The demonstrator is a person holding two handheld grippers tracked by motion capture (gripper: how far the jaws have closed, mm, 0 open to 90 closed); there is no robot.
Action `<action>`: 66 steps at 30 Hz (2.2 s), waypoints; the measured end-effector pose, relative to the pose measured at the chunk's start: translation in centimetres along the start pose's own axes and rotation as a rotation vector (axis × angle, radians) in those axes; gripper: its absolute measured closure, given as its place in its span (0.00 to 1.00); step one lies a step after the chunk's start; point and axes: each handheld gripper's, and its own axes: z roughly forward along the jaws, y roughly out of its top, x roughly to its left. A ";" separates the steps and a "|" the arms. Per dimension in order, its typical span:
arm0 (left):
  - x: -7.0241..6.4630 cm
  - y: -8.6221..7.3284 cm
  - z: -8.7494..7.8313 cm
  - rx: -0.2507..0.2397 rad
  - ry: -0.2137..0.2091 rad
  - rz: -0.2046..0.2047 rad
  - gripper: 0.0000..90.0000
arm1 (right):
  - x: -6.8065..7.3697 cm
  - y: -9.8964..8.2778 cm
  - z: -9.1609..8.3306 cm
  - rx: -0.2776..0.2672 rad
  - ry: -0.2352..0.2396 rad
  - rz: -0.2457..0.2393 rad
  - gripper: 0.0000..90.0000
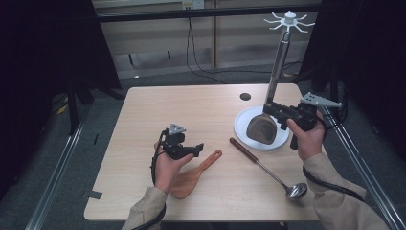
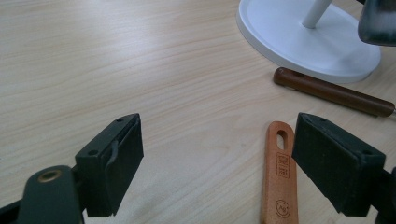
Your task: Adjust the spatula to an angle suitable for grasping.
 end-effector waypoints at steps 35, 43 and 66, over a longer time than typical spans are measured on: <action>0.2 -0.2 -0.1 0.003 0.004 -0.002 0.18 | -0.3 -0.3 0.0 -0.044 -0.088 0.057 0.31; 0.1 -0.2 -0.1 0.011 -0.004 0.004 0.18 | -0.1 -0.8 -0.5 -0.033 -0.087 0.059 0.24; -1.3 0.2 1.2 0.037 -0.060 0.042 0.16 | 1.5 -3.7 -2.6 0.123 -0.082 -0.003 0.14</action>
